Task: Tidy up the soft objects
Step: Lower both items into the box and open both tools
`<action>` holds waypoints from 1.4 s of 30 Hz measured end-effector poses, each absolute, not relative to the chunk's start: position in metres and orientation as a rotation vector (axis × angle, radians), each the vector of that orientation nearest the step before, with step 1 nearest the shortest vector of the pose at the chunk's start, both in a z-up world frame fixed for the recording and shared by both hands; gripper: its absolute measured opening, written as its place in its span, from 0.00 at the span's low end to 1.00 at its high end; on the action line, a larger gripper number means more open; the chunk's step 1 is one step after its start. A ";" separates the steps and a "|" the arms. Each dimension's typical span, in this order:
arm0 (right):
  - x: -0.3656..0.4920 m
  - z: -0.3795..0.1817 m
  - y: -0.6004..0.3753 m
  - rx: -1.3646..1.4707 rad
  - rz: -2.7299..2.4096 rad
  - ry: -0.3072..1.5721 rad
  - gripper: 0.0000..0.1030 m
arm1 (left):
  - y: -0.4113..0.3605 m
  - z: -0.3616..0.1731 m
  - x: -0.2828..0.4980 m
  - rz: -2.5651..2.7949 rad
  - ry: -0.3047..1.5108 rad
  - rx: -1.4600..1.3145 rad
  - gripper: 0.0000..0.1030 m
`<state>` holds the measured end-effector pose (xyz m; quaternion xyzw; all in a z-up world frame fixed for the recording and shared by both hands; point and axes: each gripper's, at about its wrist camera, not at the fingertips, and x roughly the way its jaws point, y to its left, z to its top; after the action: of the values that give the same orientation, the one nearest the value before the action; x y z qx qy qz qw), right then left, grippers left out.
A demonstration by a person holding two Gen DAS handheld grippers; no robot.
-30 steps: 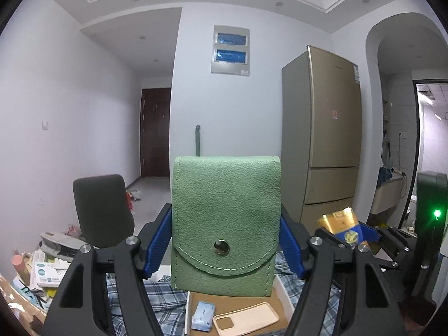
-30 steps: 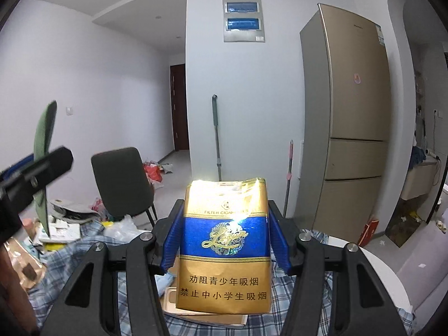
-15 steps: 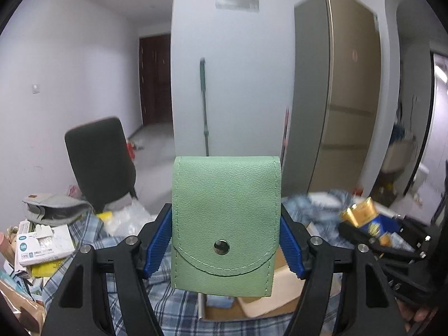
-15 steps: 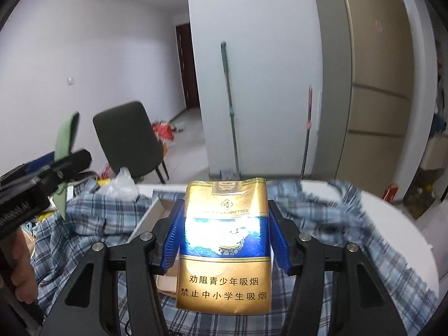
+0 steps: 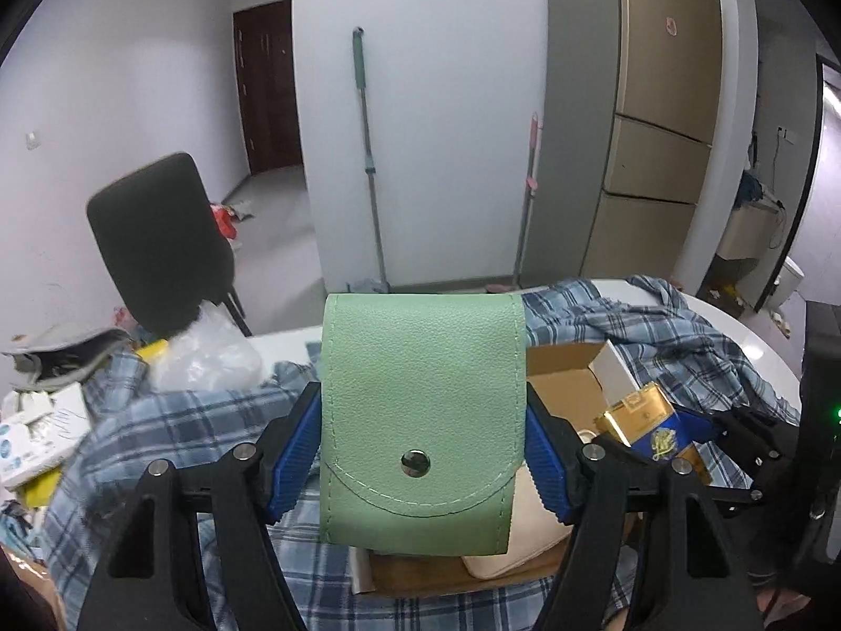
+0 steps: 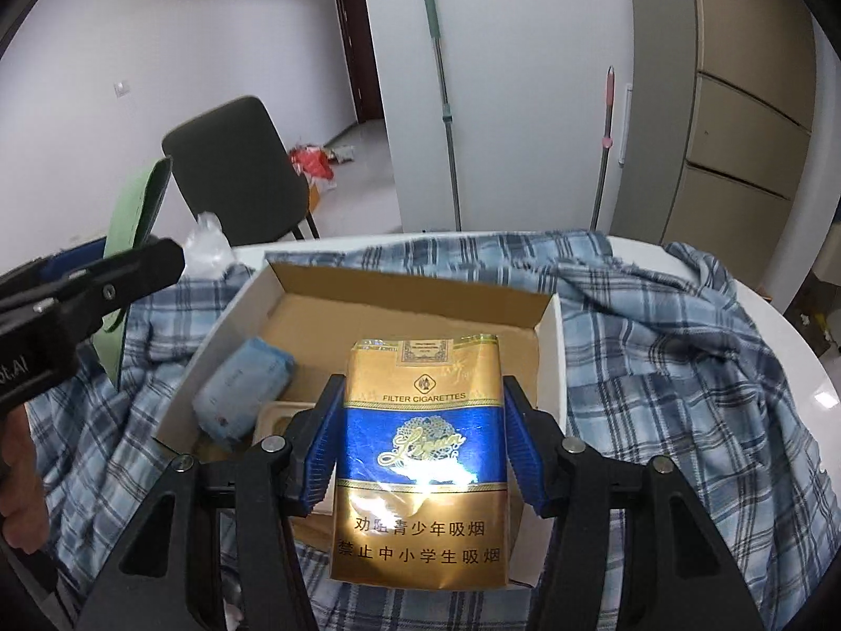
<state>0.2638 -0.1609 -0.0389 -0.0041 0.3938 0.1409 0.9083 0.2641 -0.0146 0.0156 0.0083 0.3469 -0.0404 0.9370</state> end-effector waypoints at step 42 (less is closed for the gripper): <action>0.269 -0.050 -0.163 -0.020 0.279 0.833 0.65 | -0.023 0.020 0.253 -0.056 0.613 0.000 0.85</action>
<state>0.2686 -0.1632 -0.0496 -0.0096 0.4030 0.1349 0.9051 0.2528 -0.0231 0.0196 0.0001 0.3016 -0.0277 0.9530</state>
